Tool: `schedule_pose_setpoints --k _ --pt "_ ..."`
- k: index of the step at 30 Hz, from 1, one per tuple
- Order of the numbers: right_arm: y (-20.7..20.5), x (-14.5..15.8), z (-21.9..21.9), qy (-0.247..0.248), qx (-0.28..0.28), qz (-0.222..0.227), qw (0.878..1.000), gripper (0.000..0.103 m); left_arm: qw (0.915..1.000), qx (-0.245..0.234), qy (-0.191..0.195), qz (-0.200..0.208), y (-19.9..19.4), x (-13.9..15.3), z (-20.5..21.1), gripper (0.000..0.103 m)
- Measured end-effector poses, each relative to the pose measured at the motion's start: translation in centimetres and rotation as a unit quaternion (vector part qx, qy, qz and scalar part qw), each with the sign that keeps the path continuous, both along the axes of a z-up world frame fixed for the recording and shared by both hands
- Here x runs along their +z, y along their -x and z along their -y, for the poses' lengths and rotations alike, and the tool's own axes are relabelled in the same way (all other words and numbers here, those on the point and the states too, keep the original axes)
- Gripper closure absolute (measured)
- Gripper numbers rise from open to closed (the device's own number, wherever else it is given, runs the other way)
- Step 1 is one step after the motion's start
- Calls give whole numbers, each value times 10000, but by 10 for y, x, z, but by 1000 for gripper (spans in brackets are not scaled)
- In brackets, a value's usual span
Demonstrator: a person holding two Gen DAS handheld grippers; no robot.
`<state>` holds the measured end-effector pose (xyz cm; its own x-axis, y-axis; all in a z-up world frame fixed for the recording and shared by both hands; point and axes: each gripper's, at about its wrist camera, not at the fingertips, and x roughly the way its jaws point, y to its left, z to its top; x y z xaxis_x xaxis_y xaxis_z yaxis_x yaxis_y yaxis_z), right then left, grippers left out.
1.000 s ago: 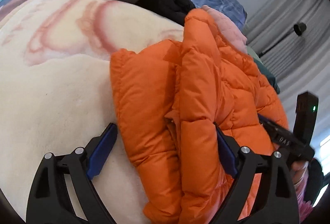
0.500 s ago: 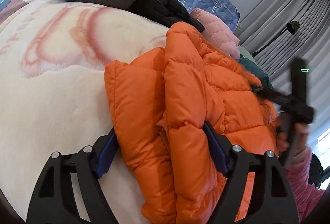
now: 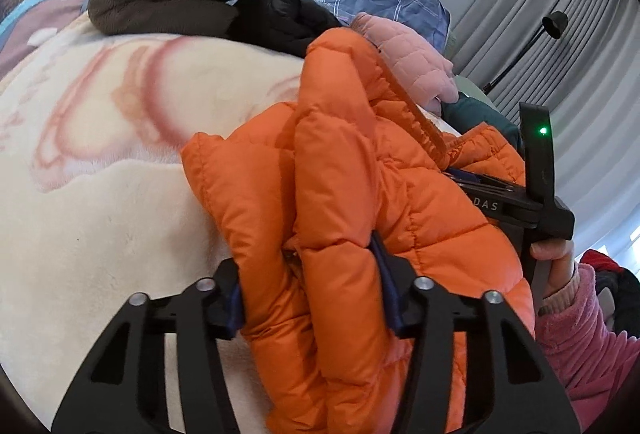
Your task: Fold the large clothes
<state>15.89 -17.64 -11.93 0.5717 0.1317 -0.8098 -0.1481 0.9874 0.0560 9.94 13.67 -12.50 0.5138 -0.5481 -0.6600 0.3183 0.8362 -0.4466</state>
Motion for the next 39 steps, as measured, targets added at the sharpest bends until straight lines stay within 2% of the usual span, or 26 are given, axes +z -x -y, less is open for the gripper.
schedule_pose_setpoints --k 4,7,13,17,20,21,24,27,30,33,39 --pt "2 -1 0 9 14 33 10000 27 9998 -48 182 73 5 16 -2 75" --pt "2 -1 0 2 24 74 10000 27 9991 -190 312 208 8 36 -1 80" --pt "3 3 6 -238 40 78 9997 27 9973 -528 136 496 8 79 26 81" --pt "8 13 18 -580 -52 34 9983 27 9944 -759 -49 737 11 108 51 81" --pt "17 26 33 -855 -184 36 9962 28 9910 -971 -304 870 13 127 72 81" --pt "21 30 38 -916 -243 35 9955 28 9899 -1003 -495 874 15 132 80 81" --pt "45 47 53 -1082 -492 39 9929 28 9890 -882 -940 725 14 133 92 81" --pt "77 59 59 -1394 -202 177 9899 28 9895 -767 -1076 590 11 127 91 81" --pt "91 41 50 -1168 -53 -79 9931 27 9896 -706 -1130 551 14 126 89 81" --pt "90 25 38 -1028 106 89 9946 27 9869 -743 -1287 621 21 130 97 81" --pt "80 18 12 -891 809 145 9926 27 9799 -945 -1601 717 32 131 114 81"
